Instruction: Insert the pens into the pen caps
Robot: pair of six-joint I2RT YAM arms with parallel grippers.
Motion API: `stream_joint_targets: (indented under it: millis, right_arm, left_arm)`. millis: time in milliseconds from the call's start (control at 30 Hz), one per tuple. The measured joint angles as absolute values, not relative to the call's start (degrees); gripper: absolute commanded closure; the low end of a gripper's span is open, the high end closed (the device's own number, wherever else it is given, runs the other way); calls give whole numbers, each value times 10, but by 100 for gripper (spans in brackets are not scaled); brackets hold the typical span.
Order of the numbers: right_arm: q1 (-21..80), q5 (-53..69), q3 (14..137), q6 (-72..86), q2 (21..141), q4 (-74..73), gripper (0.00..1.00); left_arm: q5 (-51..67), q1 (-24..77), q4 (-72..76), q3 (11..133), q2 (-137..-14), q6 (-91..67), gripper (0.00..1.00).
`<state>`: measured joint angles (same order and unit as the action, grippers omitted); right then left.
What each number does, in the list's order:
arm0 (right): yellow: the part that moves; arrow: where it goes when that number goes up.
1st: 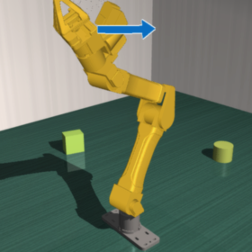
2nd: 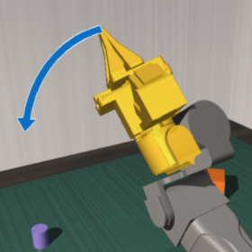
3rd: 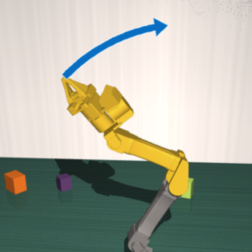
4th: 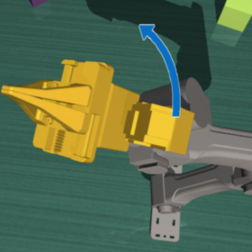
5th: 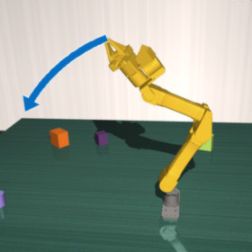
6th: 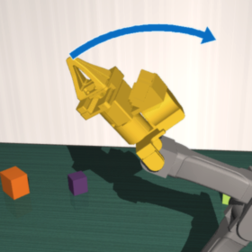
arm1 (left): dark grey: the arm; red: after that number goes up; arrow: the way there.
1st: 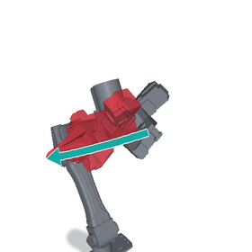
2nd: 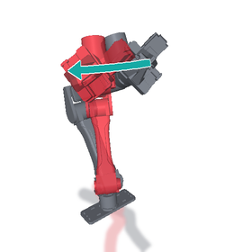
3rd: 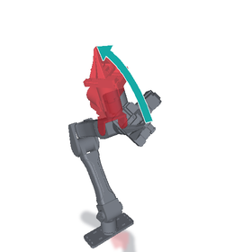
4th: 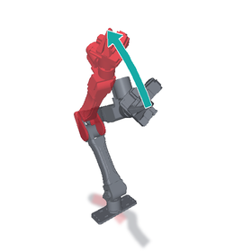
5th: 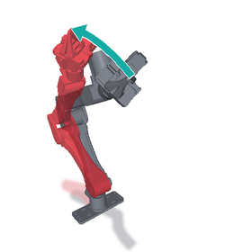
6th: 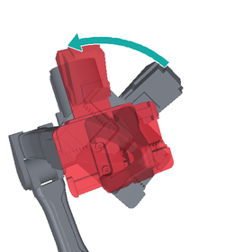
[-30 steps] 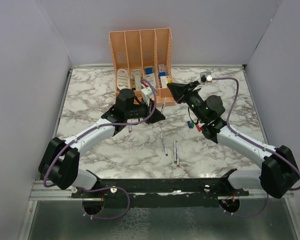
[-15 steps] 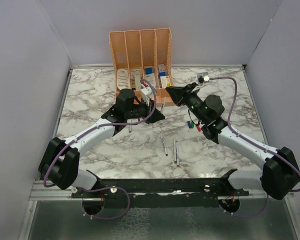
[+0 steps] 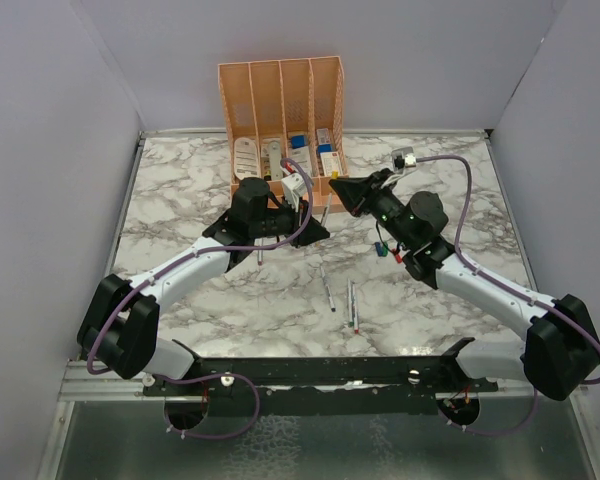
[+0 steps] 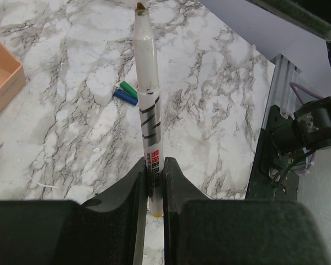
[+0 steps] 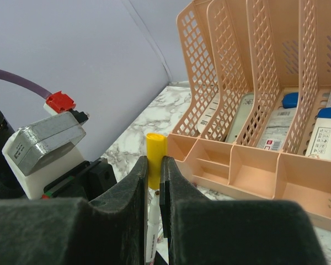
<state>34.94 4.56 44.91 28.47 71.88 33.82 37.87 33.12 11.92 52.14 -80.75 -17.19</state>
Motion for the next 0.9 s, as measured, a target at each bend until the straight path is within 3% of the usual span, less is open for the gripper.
stream_joint_targets:
  millis: [900]
  right_arm:
    - [354, 46, 448, 282, 720, 334, 99]
  left_arm:
    - [375, 331, 123, 521, -813, -172, 100]
